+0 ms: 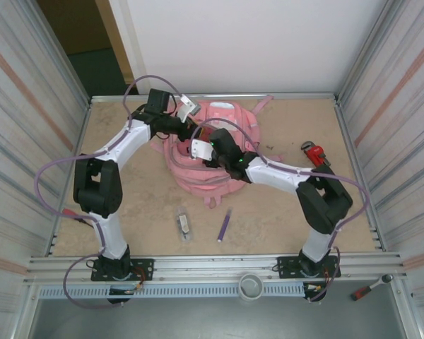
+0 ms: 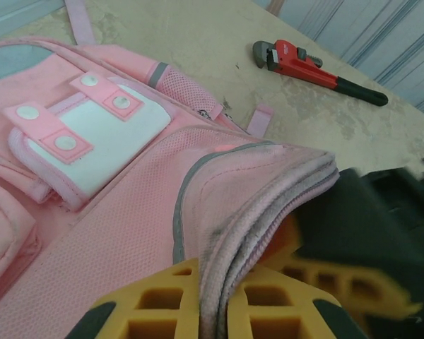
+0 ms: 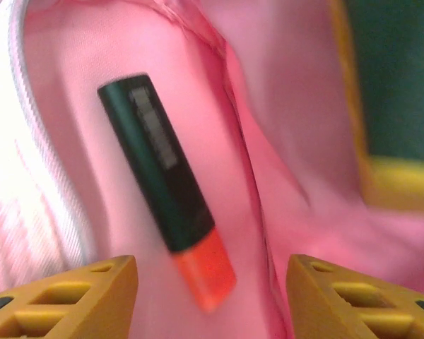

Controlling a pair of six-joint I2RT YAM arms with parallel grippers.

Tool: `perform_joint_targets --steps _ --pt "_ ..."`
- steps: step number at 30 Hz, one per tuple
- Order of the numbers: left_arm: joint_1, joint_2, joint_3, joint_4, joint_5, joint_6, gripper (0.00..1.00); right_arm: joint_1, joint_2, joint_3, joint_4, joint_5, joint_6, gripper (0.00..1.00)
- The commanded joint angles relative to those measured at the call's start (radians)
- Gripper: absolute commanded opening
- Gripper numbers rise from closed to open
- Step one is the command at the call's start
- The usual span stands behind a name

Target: Pack the student bag

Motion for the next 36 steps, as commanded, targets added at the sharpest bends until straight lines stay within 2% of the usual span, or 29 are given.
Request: perform_joint_targets --steps 1,5,8,10,14,20,29,32,36 --pt "0.006 -0.038 0.004 0.064 0.021 -0.065 0.0 0.012 -0.165 -0.059 -0.1 0.032 0.285 0.55" --pt "0.006 -0.068 -0.067 0.162 -0.013 -0.133 0.0 0.047 -0.31 -0.146 -0.335 -0.028 0.796 0.56" --pt "0.005 -0.075 -0.088 0.191 -0.024 -0.154 0.0 0.054 -0.365 -0.2 -0.523 -0.063 1.211 0.59" --pt "0.006 -0.073 -0.087 0.186 -0.029 -0.154 0.0 0.073 -0.377 -0.246 -0.608 -0.098 1.432 0.6" --pt "0.006 -0.066 -0.09 0.169 -0.043 -0.15 0.0 0.223 -0.329 -0.256 -0.729 -0.05 1.666 0.63" --pt "0.004 -0.06 -0.093 0.169 -0.043 -0.155 0.0 0.334 -0.186 -0.226 -0.777 -0.042 1.826 0.65" --pt "0.004 -0.055 -0.09 0.175 -0.04 -0.157 0.0 0.338 -0.06 -0.236 -0.621 -0.141 1.82 0.57" --pt "0.004 -0.055 -0.088 0.176 -0.042 -0.158 0.0 0.337 -0.037 -0.239 -0.616 -0.147 1.816 0.48" --pt "0.003 -0.055 -0.089 0.175 -0.045 -0.159 0.0 0.329 -0.038 -0.26 -0.615 -0.135 1.817 0.3"
